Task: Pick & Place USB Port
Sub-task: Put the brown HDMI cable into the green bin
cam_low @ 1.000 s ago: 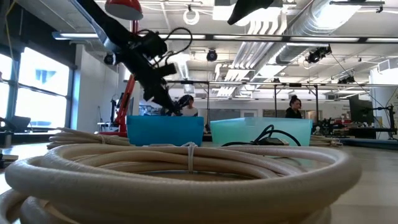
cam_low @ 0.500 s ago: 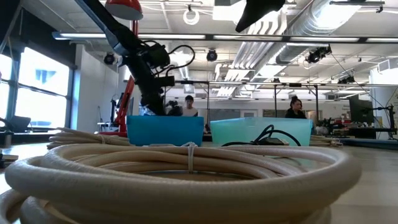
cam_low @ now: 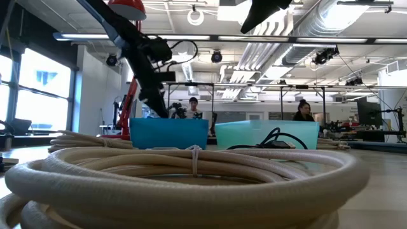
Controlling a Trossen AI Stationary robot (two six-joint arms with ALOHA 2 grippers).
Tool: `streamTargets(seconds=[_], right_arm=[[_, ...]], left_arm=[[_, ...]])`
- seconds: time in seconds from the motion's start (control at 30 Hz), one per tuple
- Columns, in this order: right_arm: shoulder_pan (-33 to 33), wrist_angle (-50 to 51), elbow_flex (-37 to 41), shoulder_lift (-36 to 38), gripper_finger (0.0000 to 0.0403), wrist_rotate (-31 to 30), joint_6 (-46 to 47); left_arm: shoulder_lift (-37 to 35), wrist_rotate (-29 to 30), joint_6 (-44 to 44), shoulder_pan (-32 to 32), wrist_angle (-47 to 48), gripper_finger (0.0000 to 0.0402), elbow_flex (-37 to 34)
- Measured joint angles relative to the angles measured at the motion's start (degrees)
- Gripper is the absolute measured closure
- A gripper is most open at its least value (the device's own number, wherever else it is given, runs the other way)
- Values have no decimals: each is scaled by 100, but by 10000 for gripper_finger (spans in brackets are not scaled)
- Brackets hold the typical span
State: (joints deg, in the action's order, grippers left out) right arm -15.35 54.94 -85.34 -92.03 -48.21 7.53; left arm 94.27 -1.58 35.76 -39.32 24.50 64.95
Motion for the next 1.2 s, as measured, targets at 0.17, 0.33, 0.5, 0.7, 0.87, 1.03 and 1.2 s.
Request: streamTargets(seconds=[0.17, 0.33, 0.5, 0.7, 0.87, 1.03, 1.2], right_arm=[[0, 13, 0, 0, 205, 11, -35], [0, 15, 0, 0, 205, 206, 38], [0, 19, 0, 0, 206, 481, 209], [-1, 22, -2, 0, 206, 669, 423], [0, 22, -7, 0, 206, 667, 424], [-2, 20, -9, 0, 205, 667, 413], [0, 17, -9, 0, 205, 667, 405]], left_arm=[[-632, -421, -49, 222, 1599, 200, 2], [-1068, -405, -405, 774, 3245, 200, -13], [-1181, 144, -1275, 1498, 3872, 200, -167], [-1183, 610, -1309, 2107, 3633, 199, -717], [-1181, 618, -1248, 2253, 3116, 199, -1274], [-1179, 787, -1330, 2101, 2386, 199, -1694], [-1177, 816, -1356, 1828, 1946, 199, -1892]])
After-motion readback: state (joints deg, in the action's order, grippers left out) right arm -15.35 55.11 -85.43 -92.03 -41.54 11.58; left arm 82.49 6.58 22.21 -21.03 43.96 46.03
